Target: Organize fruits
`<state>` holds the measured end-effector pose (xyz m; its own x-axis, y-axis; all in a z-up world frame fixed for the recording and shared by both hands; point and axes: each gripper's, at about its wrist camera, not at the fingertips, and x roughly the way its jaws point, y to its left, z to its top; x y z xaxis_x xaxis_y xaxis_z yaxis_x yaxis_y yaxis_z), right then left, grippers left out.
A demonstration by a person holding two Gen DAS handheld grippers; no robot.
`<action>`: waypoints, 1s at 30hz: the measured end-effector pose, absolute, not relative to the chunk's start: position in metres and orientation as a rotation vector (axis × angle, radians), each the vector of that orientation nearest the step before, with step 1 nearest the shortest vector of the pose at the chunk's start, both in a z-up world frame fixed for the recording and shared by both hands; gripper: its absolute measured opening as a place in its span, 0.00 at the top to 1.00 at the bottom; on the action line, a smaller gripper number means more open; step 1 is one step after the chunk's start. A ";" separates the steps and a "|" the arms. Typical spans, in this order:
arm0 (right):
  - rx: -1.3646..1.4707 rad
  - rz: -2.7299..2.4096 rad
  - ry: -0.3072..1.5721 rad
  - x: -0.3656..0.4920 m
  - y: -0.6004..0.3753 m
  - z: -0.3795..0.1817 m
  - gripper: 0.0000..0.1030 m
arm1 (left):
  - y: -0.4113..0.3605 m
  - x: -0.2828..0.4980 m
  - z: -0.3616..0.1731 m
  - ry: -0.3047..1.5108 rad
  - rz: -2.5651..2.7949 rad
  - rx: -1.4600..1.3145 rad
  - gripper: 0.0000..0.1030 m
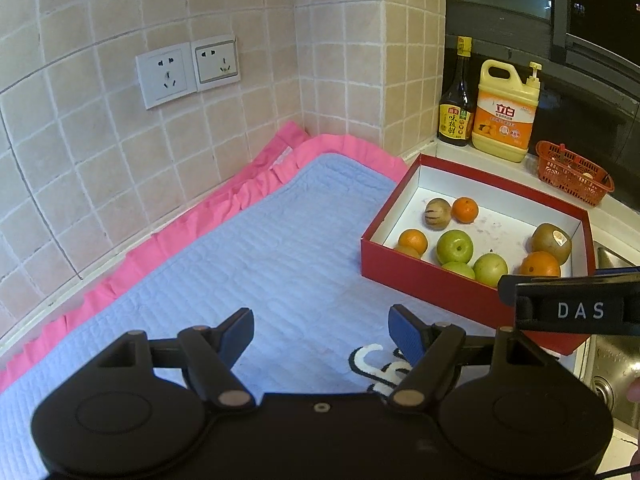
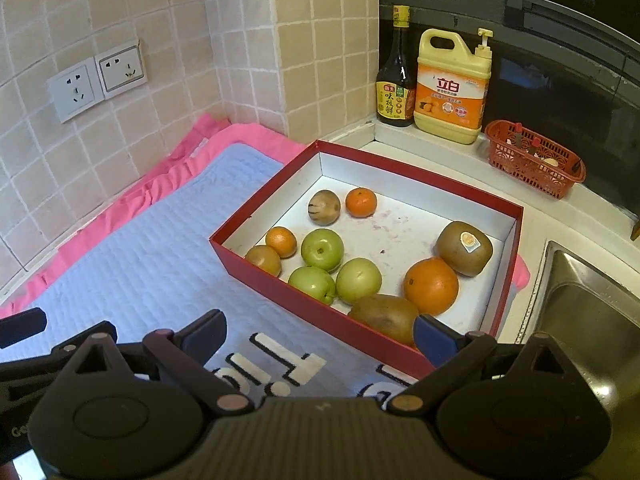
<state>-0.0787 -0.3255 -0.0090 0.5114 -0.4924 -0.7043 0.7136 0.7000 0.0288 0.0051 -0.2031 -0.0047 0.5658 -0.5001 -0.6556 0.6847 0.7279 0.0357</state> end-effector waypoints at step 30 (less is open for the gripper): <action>0.339 -0.726 0.737 -0.074 -0.327 -0.011 0.02 | -0.204 0.005 -0.004 0.669 -0.712 0.301 0.14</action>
<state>-0.0742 -0.3267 -0.0109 0.5158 -0.4774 -0.7114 0.7038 0.7096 0.0340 0.0047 -0.2035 -0.0040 0.5628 -0.5022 -0.6566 0.6867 0.7262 0.0332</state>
